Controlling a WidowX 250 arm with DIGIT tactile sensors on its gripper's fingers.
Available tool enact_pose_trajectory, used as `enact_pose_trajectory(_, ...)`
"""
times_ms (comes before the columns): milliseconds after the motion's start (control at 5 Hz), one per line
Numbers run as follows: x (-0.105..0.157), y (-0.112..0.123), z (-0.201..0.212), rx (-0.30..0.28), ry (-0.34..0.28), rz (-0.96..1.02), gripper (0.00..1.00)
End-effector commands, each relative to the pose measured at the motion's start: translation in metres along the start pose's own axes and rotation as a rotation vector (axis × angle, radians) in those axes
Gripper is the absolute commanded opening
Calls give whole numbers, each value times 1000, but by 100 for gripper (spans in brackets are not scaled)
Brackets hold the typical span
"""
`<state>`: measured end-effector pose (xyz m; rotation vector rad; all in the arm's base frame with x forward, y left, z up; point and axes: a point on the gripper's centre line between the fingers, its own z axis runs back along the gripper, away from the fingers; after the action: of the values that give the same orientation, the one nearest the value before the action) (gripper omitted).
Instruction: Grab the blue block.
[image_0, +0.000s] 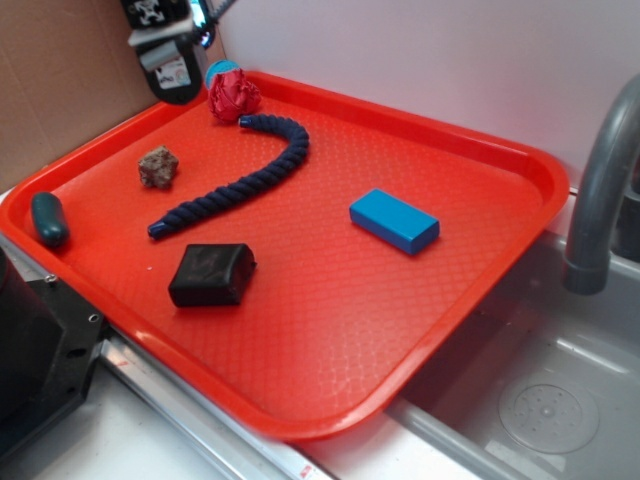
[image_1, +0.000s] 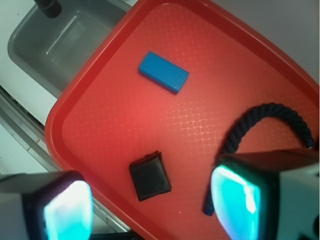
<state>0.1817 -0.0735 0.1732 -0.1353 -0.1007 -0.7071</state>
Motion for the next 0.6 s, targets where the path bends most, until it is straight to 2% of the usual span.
enact_pose_trajectory(0,46,16,-26,-34,54,-260,100)
enact_pose_trajectory(200,66,22,-51,23,71,-516,100)
enact_pose_trajectory(400,74,16,-73,83,101,-772,100)
